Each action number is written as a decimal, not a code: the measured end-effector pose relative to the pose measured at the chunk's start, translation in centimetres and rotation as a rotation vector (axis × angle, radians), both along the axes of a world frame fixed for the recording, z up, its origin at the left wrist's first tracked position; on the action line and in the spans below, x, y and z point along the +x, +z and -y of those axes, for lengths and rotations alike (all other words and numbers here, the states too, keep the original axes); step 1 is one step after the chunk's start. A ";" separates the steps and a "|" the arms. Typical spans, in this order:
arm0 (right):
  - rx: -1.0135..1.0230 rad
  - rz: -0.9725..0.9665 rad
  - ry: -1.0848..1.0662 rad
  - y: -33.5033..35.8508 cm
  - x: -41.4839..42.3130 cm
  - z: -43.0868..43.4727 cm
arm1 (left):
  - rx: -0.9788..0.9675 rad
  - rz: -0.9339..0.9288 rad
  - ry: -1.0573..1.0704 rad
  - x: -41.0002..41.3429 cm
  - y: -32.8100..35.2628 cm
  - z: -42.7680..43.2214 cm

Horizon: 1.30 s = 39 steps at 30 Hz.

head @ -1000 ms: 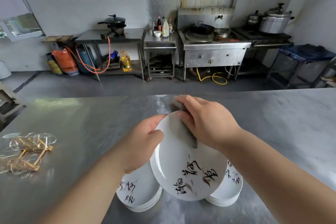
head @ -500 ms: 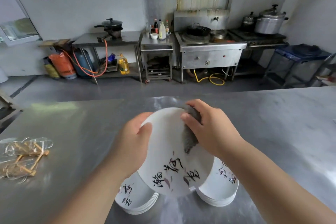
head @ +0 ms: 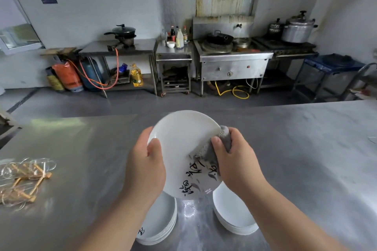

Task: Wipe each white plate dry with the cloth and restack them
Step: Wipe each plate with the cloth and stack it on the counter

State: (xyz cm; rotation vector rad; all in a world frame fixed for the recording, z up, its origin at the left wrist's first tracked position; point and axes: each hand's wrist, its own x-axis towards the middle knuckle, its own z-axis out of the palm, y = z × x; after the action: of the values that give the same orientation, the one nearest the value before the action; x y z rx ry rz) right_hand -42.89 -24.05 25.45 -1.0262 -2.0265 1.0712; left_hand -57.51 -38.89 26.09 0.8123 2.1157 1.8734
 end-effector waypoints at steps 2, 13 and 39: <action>0.031 0.014 0.006 -0.2 0.5 -0.9 | -0.057 0.164 -0.112 0.2 -0.5 0.1; 0.308 0.157 0.197 3.3 -0.4 -1.4 | -0.089 0.067 -0.107 -0.7 -1.3 -1.1; 0.376 0.205 0.362 3.7 -1.9 -2.7 | -0.167 0.150 -0.390 -2.5 -1.5 -0.5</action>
State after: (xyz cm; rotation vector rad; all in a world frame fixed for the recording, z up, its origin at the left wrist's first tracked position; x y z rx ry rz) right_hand -44.79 -21.39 29.11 -0.6076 -2.5261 0.7288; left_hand -59.98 -38.34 24.54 0.9331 1.8339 1.4879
